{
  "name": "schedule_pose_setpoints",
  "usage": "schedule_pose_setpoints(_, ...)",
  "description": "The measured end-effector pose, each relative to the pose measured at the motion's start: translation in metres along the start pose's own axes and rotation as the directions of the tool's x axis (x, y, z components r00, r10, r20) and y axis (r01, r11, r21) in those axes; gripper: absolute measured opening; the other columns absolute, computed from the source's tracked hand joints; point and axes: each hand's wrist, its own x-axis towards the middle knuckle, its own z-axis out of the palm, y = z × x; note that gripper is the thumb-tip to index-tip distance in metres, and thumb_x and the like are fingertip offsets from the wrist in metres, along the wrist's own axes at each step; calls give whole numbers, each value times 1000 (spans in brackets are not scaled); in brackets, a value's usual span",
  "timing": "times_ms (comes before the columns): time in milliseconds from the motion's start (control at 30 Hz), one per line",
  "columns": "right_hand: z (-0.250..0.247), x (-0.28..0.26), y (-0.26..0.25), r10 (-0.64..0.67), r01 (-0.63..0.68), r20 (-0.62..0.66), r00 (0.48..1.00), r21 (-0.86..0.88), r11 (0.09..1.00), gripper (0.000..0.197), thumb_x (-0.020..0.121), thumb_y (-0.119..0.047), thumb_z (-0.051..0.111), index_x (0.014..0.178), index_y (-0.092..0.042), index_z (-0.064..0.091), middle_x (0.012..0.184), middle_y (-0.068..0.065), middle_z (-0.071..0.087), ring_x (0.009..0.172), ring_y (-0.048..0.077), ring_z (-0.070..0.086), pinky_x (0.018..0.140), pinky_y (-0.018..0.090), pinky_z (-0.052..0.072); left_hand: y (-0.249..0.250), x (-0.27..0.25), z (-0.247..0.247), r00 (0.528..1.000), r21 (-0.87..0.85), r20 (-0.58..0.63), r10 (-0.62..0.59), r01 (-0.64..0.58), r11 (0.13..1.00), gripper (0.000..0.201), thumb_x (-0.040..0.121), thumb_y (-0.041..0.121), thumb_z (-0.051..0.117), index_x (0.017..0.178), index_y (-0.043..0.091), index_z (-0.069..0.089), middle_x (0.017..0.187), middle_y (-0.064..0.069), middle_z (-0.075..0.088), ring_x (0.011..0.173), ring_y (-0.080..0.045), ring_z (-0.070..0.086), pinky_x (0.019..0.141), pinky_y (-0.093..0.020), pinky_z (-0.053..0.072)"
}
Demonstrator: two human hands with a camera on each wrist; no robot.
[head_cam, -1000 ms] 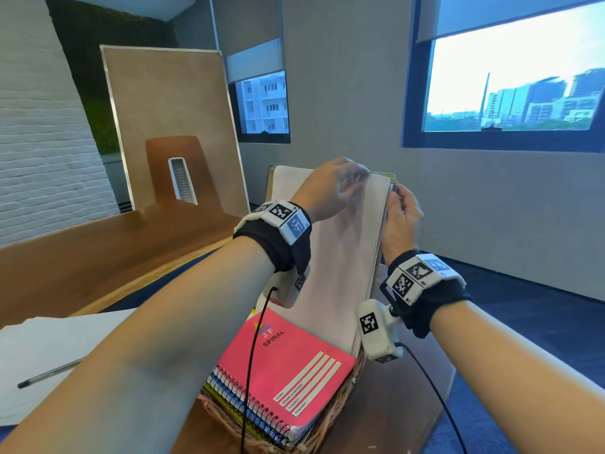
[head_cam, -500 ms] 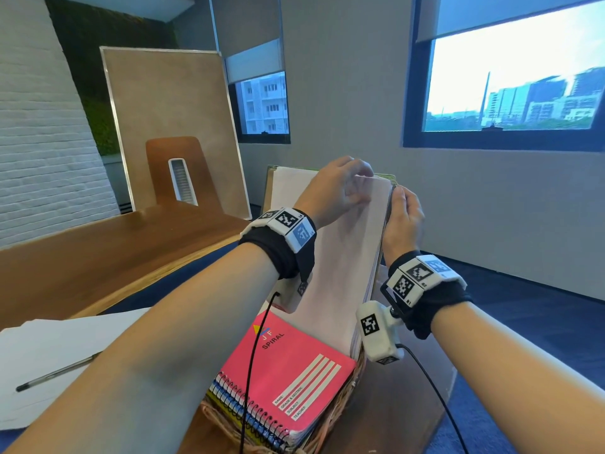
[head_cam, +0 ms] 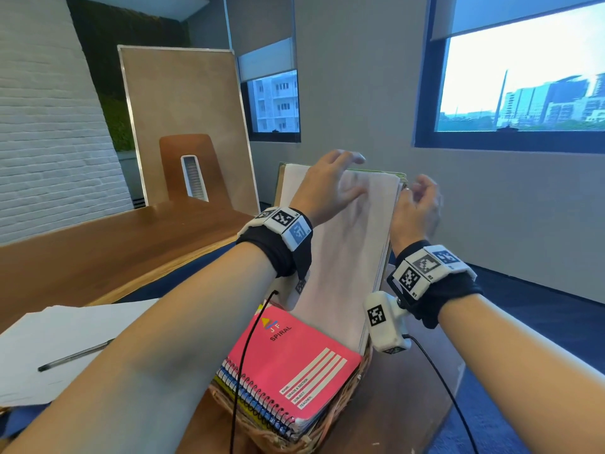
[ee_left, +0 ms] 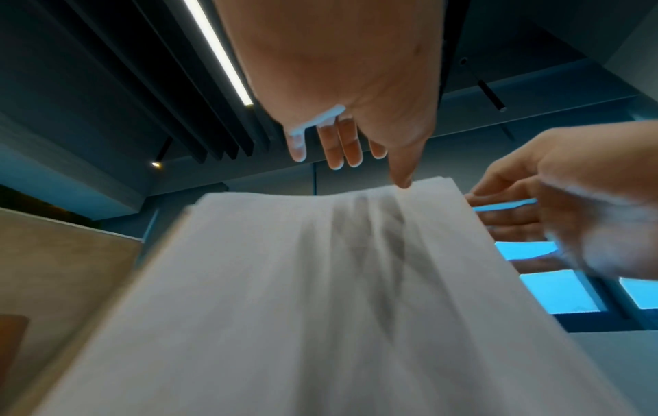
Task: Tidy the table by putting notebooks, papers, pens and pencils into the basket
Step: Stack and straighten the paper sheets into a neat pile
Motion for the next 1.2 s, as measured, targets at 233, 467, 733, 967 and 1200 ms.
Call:
schedule_pose_setpoints(233,13,-28,-54,-287,287,46,957,-5,958,53,80,1,52,131,-10,44,136,7,42,130,20,38,112,34,30,-33,-36,-50,991,124,-26,-135,137,983,29,89,19,60,116,11,58,113,-6,57,106,-20,54,95,-39,45)
schedule_pose_setpoints(467,70,-99,-107,-369,298,383,847,234,926,39,81,-1,49,119,-7,55,117,5,54,106,8,46,98,12,35,-76,-128,-118,897,357,-32,-441,423,833,29,88,15,57,117,15,57,116,-6,56,108,-24,53,95,-44,44)
schedule_pose_setpoints(733,139,-228,-101,43,136,980,194,-70,988,16,90,-15,51,99,-13,64,106,6,63,95,20,55,82,31,43,-96,-286,-214,551,528,-121,-826,740,417,18,87,16,53,101,17,65,106,-1,65,103,-24,58,91,-36,44)
schedule_pose_setpoints(967,185,-334,-90,131,267,987,-90,-103,958,18,89,-12,51,72,-7,54,66,8,44,60,19,38,56,26,30,-91,-406,-296,299,569,-253,-920,815,108,13,88,11,47,92,17,59,96,-5,63,95,-29,57,80,-36,42)
schedule_pose_setpoints(1200,221,-413,-84,161,327,974,-160,-102,940,26,90,-12,52,103,7,64,112,21,65,107,33,58,83,34,46,-103,-468,-333,294,648,-399,-868,761,-40,20,95,19,39,89,15,58,91,-5,64,90,-26,59,76,-35,40)
